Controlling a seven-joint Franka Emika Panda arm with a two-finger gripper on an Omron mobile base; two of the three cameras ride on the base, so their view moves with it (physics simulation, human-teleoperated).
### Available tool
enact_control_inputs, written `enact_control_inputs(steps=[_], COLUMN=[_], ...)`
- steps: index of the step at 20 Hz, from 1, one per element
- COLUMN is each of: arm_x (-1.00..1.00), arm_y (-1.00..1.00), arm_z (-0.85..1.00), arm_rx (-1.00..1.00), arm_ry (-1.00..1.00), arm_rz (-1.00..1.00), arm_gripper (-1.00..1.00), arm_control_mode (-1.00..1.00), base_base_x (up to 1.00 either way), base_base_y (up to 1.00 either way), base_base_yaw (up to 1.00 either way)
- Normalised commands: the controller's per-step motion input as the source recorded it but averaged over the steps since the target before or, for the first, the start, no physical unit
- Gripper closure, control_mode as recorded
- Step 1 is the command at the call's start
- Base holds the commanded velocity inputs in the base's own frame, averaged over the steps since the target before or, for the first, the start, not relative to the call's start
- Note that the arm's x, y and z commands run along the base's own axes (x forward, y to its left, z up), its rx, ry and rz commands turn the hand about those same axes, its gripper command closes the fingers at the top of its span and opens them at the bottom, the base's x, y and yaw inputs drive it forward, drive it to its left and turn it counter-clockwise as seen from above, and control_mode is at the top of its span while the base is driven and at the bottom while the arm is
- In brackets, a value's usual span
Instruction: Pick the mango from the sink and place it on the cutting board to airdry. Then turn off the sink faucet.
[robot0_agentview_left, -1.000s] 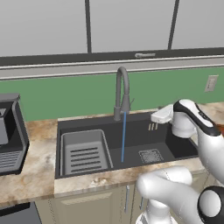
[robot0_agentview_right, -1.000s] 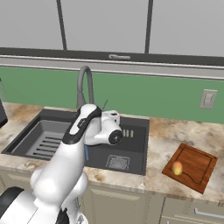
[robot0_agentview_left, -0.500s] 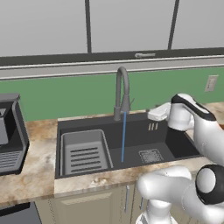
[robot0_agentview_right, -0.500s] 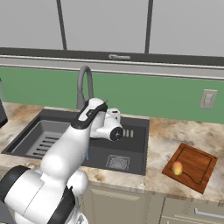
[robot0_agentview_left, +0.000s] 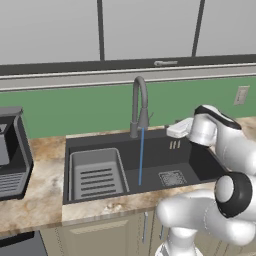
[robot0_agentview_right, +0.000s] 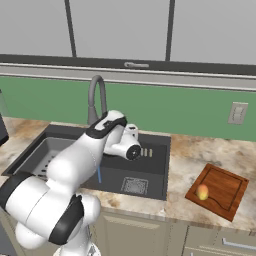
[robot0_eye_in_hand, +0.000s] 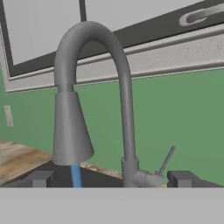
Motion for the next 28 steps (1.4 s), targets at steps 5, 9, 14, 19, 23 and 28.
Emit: enact_control_inputs(steps=[5,9,14,19,23,28], arm_x=[0.15,0.17,0.2,0.23,0.18,0.16], arm_y=[0.0,0.0,0.0,0.0,0.0,0.0], arm_z=[-0.11,-0.05,-0.02,-0.01,-0.01,-0.02], arm_rx=[0.0,0.0,0.0,0.0,0.0,0.0], arm_ry=[0.0,0.0,0.0,0.0,0.0,0.0], arm_rz=[0.0,0.02,0.04,0.07,0.09,0.1], arm_gripper=[-1.0,-1.0,-1.0,-1.0,-1.0,-1.0], arm_control_mode=[-1.0,-1.0,-1.0,-1.0,-1.0,-1.0], base_base_x=[0.0,0.0,0.0,0.0,0.0,0.0], base_base_y=[0.0,0.0,0.0,0.0,0.0,0.0], base_base_yaw=[0.0,0.0,0.0,0.0,0.0,0.0])
